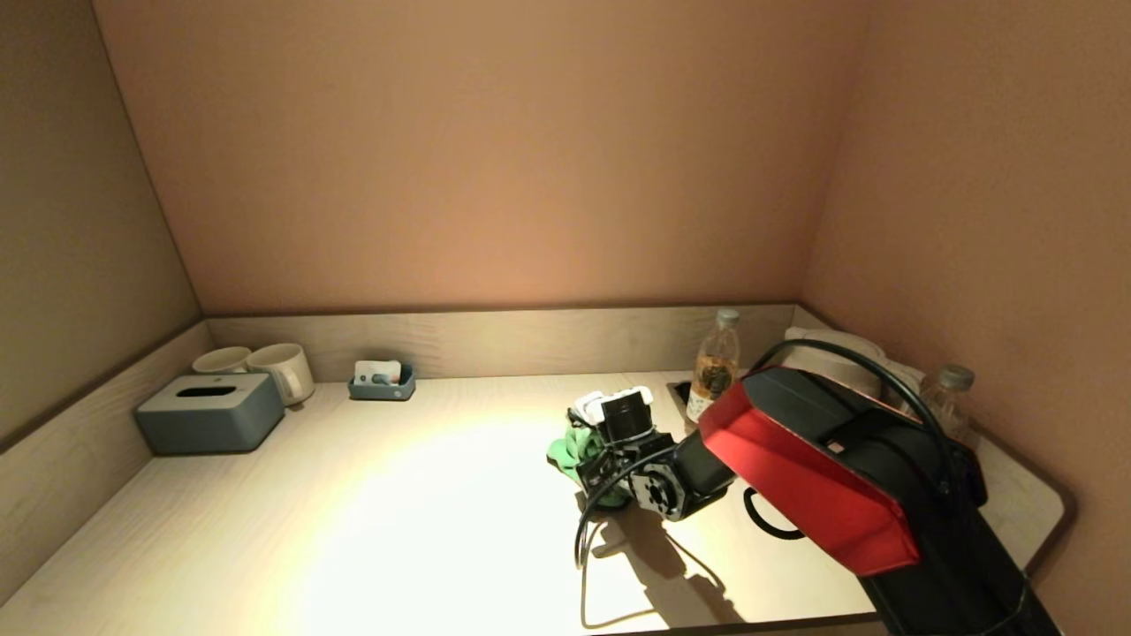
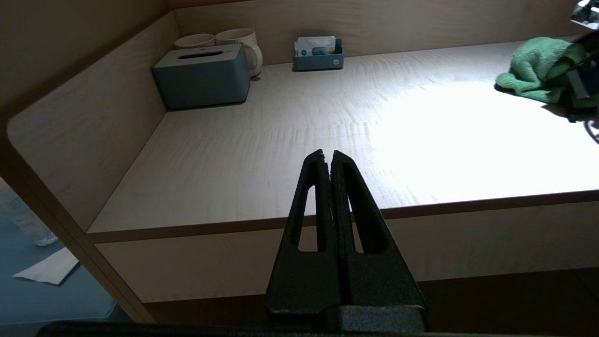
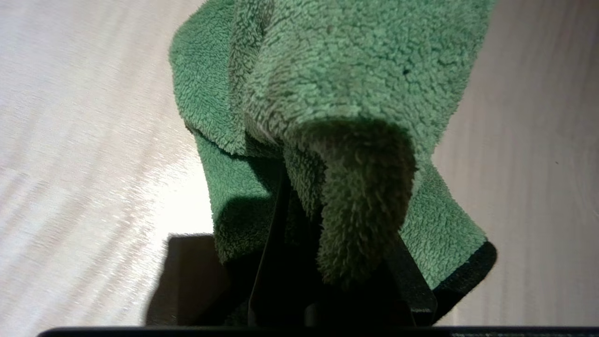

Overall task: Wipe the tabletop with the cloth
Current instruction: Sweep the stains on the table

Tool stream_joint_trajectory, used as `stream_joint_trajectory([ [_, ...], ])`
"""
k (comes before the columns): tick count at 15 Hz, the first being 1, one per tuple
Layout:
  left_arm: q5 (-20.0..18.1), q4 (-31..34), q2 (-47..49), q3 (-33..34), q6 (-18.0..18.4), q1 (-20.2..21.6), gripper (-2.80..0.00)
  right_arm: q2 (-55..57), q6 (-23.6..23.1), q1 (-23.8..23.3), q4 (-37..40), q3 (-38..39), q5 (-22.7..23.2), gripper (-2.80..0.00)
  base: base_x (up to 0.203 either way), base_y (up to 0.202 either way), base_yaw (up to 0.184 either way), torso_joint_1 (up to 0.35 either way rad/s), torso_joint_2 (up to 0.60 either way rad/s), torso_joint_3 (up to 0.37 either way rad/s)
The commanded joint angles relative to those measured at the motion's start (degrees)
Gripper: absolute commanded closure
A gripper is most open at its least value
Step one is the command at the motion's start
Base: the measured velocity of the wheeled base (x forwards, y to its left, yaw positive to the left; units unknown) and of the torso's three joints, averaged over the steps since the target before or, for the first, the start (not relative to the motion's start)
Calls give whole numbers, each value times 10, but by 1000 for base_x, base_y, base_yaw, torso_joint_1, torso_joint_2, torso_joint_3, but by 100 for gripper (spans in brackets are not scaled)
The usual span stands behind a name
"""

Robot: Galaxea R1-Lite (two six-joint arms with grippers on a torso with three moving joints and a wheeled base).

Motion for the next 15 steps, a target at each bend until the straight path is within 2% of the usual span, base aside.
stream_joint_trajectory([
  [1, 0, 0, 0, 0, 0, 0, 0, 27, -1, 20, 24, -44, -7, 0, 0, 0, 0, 0, 0, 0],
  [4, 0, -1, 0, 0, 0, 0, 0, 68, 0, 91, 87, -192, -24, 0, 0, 0, 0, 0, 0, 0],
  [6, 0, 0, 0, 0, 0, 0, 0, 84, 0, 128, 131, -240, -34, 0, 0, 0, 0, 0, 0, 0],
  [8, 0, 0, 0, 0, 0, 0, 0, 85, 0, 129, 133, -241, -35, 0, 0, 0, 0, 0, 0, 0],
  [11, 0, 0, 0, 0, 0, 0, 0, 87, 1, 186, 146, -246, -39, 0, 0, 0, 0, 0, 0, 0],
  [15, 0, 0, 0, 0, 0, 0, 0, 80, 6, 227, 142, -215, -40, 0, 0, 0, 0, 0, 0, 0],
])
